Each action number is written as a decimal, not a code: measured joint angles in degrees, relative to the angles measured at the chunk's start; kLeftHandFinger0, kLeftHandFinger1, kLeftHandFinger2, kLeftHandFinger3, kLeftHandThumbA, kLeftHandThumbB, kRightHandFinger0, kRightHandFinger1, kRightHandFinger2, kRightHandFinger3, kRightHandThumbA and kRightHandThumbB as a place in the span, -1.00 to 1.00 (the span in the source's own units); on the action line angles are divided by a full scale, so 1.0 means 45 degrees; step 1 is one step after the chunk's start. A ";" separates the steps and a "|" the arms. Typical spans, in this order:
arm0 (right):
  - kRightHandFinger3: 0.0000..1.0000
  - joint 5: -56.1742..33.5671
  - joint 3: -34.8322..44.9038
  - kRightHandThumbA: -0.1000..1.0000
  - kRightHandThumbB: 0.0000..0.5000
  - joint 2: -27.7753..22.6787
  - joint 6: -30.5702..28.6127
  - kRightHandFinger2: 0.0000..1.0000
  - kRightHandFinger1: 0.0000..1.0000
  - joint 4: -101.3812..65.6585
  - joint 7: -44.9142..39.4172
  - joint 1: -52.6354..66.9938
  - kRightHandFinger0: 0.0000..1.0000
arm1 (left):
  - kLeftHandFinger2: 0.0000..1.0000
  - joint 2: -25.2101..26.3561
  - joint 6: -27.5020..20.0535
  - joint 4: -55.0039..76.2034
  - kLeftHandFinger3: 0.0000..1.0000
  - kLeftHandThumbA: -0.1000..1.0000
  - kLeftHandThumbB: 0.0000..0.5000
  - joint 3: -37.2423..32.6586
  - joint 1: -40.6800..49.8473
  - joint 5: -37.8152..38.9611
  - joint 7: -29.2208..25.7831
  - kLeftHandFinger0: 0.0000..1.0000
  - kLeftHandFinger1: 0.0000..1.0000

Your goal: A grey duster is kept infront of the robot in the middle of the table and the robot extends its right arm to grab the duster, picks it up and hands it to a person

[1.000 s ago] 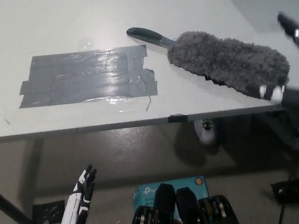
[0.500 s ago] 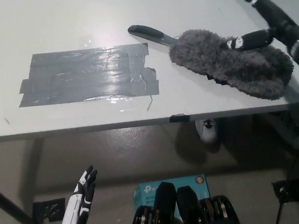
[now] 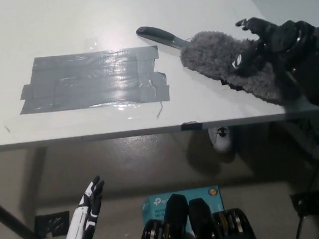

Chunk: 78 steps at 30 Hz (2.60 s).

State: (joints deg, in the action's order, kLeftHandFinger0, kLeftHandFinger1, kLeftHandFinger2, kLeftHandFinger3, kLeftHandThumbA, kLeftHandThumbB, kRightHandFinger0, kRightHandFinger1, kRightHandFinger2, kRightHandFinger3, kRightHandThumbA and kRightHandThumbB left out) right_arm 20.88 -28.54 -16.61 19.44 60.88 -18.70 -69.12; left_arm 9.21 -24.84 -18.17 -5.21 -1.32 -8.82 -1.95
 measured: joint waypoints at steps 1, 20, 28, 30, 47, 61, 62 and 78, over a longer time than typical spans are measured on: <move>1.00 0.0065 -0.0100 1.00 0.99 0.0029 -0.0040 1.00 1.00 0.0073 -0.0042 -0.0039 1.00 | 1.00 0.0001 0.0000 0.0000 1.00 1.00 0.63 0.0000 -0.0014 -0.0002 -0.0012 1.00 1.00; 1.00 0.1011 -0.1232 1.00 1.00 0.0237 -0.1200 1.00 1.00 0.2118 -0.0895 -0.0152 1.00 | 1.00 0.0100 -0.0004 0.0013 1.00 1.00 0.55 -0.0056 -0.0370 -0.0121 -0.0050 1.00 1.00; 1.00 0.1422 -0.1613 0.60 0.79 0.0348 -0.1739 1.00 1.00 0.3324 -0.0667 -0.0454 1.00 | 1.00 0.0122 -0.0005 0.0018 1.00 1.00 0.49 -0.0076 -0.0418 -0.0186 -0.0051 1.00 1.00; 1.00 0.1431 -0.1541 0.53 0.78 0.0390 -0.1774 1.00 1.00 0.3466 -0.0583 -0.0489 1.00 | 1.00 0.0141 -0.0005 0.0017 1.00 1.00 0.50 -0.0085 -0.0435 -0.0192 -0.0051 1.00 1.00; -0.27 0.1293 0.0031 -1.00 -0.23 0.0416 -0.2723 0.67 0.88 0.3302 0.1816 0.0118 0.59 | 1.00 0.0171 -0.0006 0.0013 1.00 0.97 0.41 -0.0109 -0.0748 -0.0242 -0.0052 1.00 1.00; 0.32 0.0898 0.1244 -1.00 -0.28 0.0172 -0.3659 0.24 -0.28 0.2817 0.1872 0.0503 -0.92 | 1.00 0.0171 -0.0007 0.0003 1.00 0.94 0.35 -0.0089 -0.0855 -0.0278 -0.0053 1.00 1.00; 0.56 0.0806 0.1448 -1.00 -0.19 0.0172 -0.3681 0.51 -0.07 0.2771 0.1761 0.0598 -0.85 | 1.00 0.0171 -0.0007 0.0003 1.00 0.95 0.35 -0.0088 -0.0866 -0.0279 -0.0052 1.00 1.00; 1.00 -0.2605 0.6178 -1.00 -0.21 0.0741 -0.1190 0.75 -0.37 -0.2153 -0.0551 0.3454 -1.00 | 1.00 0.0169 0.0006 -0.0141 1.00 0.95 0.24 -0.0113 -0.0937 -0.0290 -0.0053 1.00 1.00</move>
State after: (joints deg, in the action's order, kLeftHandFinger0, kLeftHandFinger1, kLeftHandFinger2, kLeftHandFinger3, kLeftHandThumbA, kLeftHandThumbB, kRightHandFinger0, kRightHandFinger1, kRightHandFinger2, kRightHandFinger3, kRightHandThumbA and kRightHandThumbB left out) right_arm 9.16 -0.73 -13.27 14.09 51.20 -21.17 -53.58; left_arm 9.98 -24.81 -18.80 -5.72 -5.54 -10.13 -2.19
